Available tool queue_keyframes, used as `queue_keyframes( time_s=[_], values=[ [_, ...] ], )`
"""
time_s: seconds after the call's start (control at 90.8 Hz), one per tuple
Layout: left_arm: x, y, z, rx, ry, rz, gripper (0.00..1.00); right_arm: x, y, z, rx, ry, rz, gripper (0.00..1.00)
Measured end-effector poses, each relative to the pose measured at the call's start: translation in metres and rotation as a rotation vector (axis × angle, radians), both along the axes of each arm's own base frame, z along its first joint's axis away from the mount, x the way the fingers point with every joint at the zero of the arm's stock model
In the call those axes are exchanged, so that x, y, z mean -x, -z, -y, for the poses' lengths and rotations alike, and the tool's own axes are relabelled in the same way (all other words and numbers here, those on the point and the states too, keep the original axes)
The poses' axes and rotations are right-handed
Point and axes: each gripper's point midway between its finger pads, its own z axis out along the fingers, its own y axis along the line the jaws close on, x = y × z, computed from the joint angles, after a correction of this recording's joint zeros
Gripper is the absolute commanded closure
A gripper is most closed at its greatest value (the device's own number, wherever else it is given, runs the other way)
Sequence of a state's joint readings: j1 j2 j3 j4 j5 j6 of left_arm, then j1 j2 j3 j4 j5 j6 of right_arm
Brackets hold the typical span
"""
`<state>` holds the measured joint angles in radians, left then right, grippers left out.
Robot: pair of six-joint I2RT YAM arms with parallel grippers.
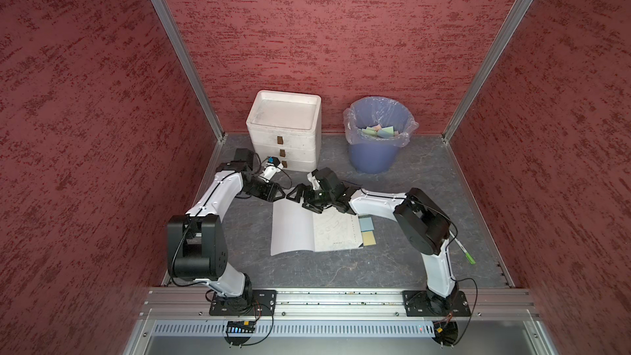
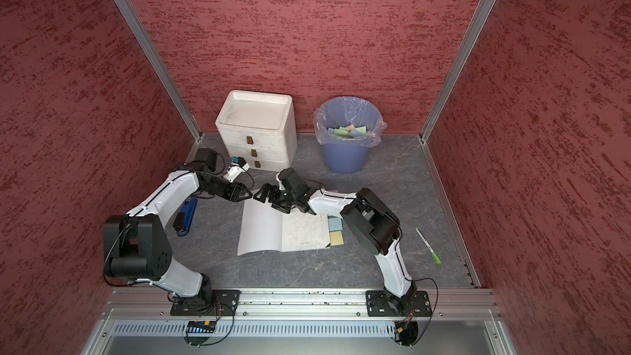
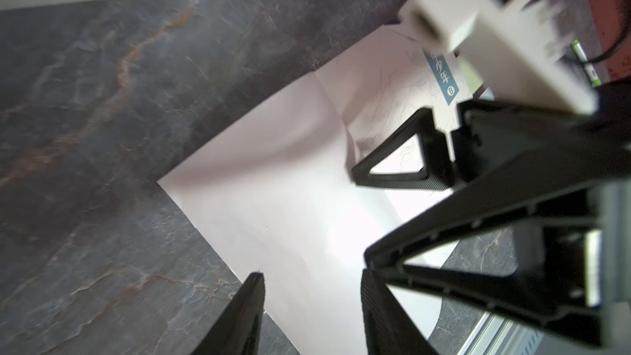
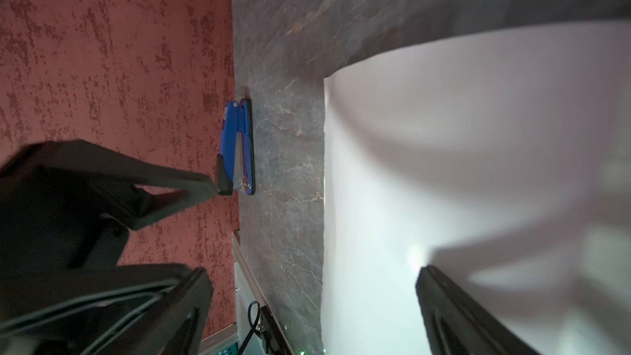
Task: Peel off the used sticky note
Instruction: Open the book at the center of the board, then turn the page of the book at the center of the board.
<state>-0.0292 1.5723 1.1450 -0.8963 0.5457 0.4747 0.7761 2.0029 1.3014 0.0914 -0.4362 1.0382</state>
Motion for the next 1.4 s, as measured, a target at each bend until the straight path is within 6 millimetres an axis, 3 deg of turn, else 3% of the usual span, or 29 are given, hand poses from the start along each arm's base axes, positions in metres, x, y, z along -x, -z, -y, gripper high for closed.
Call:
queue_keyframes(
  time_s=[0.143, 0.231, 0.375, 0.452, 0.672, 0.826, 1.399],
  values=[
    [0.011, 0.032, 0.022, -0.069, 0.078, -0.07, 0.57, -0.029, -0.037, 0.066, 0.017, 0.112, 0.081, 0.04],
    [0.016, 0.051, 0.029, -0.132, 0.12, -0.095, 0.58, -0.044, -0.047, 0.109, 0.043, 0.185, 0.116, 0.05],
    [0.022, 0.077, 0.029, -0.238, 0.166, -0.111, 0.58, -0.063, -0.025, 0.169, 0.13, 0.279, 0.099, 0.06],
    [0.023, 0.088, 0.024, -0.289, 0.179, -0.11, 0.59, -0.061, -0.005, 0.185, 0.177, 0.291, 0.058, 0.08],
    [0.018, 0.097, 0.014, -0.356, 0.184, -0.09, 0.59, -0.055, 0.034, 0.185, 0.216, 0.24, -0.017, 0.1],
    [0.017, 0.097, 0.013, -0.365, 0.186, -0.081, 0.59, -0.052, 0.046, 0.182, 0.214, 0.22, -0.047, 0.1],
    [0.015, 0.098, 0.014, -0.378, 0.192, -0.069, 0.61, -0.05, 0.036, 0.163, 0.149, 0.184, -0.028, 0.1]
  ],
)
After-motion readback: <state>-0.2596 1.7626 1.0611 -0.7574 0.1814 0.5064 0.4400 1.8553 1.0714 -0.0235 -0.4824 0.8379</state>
